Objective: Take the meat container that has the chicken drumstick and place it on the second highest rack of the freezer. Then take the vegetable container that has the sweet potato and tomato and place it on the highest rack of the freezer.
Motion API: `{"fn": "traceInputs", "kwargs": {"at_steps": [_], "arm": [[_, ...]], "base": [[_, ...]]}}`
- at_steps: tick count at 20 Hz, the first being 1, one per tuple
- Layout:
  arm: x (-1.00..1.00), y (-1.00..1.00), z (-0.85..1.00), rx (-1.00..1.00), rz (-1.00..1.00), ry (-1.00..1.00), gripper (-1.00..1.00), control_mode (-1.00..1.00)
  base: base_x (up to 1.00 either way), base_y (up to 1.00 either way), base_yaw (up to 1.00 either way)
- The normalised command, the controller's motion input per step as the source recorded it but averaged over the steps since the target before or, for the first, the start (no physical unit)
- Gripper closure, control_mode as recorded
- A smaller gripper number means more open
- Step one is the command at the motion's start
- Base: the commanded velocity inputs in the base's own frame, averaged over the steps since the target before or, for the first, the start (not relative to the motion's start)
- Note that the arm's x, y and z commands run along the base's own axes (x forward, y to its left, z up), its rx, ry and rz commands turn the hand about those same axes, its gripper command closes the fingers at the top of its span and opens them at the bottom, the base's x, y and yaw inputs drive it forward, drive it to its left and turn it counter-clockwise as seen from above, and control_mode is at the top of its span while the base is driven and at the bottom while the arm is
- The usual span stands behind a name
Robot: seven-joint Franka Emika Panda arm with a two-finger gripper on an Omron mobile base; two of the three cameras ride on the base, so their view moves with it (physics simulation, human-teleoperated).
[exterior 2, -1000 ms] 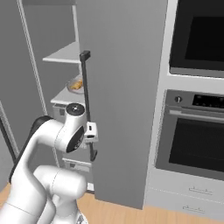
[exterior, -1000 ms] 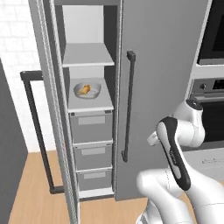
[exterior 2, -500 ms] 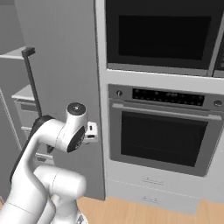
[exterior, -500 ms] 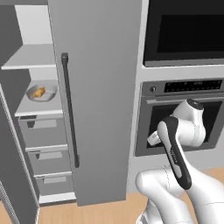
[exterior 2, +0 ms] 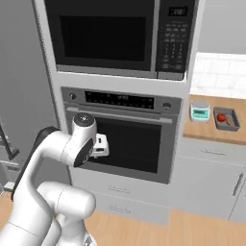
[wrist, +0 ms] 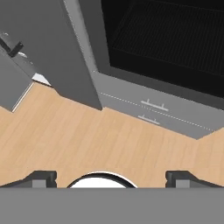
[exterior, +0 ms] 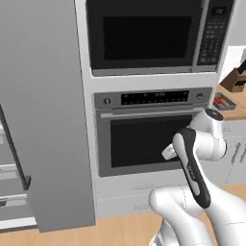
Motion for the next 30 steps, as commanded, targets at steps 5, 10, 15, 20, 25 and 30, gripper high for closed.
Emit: {"fn": "traceInputs", "kwargs": {"at_steps": [5,10,15,20,25,30], "arm": [[0.0,0.0,0.0,0.0,0.0,0.0,-1.0,1.0],[0.0,0.0,0.0,0.0,0.0,0.0,-1.0,1.0],[0.0,0.0,0.0,0.0,0.0,0.0,-1.0,1.0],[0.0,0.0,0.0,0.0,0.0,0.0,-1.0,1.0],[0.0,0.0,0.0,0.0,0.0,0.0,-1.0,1.0],[0.0,0.0,0.0,0.0,0.0,0.0,-1.0,1.0]], "base": [[0.01,-1.0,0.06],[0.0,-0.96,0.1],[0.14,-0.87,0.08],[0.45,-0.7,0.04],[0.38,-0.39,0.0],[0.33,-0.42,0.0]]}}
